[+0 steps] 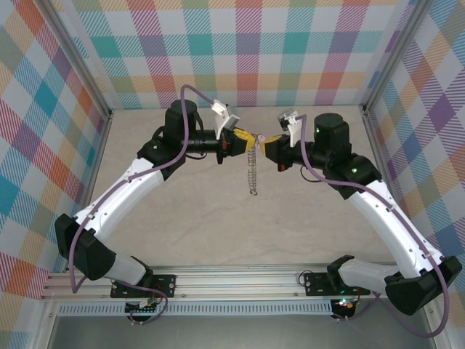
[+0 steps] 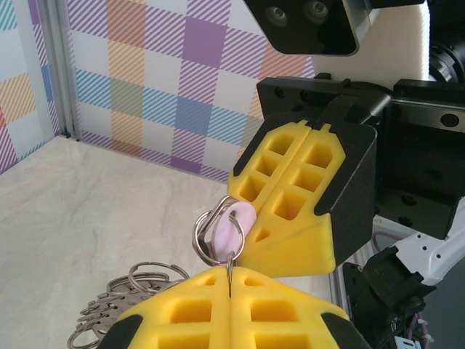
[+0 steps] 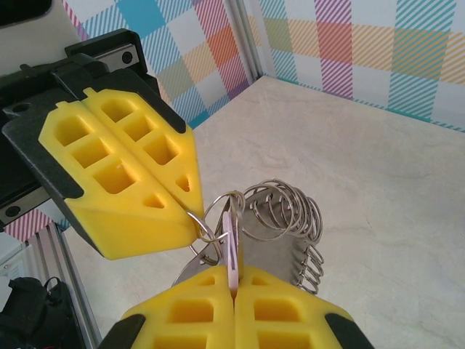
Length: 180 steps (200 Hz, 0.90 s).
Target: Put the keys on the keyring
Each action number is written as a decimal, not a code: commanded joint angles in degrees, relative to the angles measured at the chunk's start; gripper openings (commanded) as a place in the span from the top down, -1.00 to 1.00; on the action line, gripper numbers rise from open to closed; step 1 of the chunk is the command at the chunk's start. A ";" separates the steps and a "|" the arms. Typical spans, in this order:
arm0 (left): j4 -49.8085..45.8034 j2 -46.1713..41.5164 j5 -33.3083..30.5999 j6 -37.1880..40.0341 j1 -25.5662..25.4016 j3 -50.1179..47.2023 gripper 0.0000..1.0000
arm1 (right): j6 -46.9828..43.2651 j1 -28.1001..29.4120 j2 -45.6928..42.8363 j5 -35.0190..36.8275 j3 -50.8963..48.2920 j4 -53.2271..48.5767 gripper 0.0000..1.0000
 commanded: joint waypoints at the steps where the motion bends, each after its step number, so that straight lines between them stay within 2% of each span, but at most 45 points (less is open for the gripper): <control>1: 1.26 -0.66 1.60 1.11 0.38 1.12 1.00 | -0.90 0.14 0.64 -0.02 2.06 0.36 1.00; 50: 0.56 -0.50 -0.18 0.83 0.41 0.95 1.00 | -0.72 0.14 1.25 2.15 2.47 0.06 1.00; 101: 4.70 -1.20 -3.75 -4.45 1.69 -1.71 0.51 | -0.20 0.07 3.09 3.42 1.81 -0.91 1.00; 134: 6.97 -2.45 -6.13 -7.15 2.58 -3.93 0.39 | -0.42 -0.20 5.09 4.71 0.46 -1.72 1.00; 180: 11.42 -6.32 -15.22 -12.39 4.19 -10.78 0.25 | -0.66 -0.60 10.73 5.39 -1.02 -1.34 1.00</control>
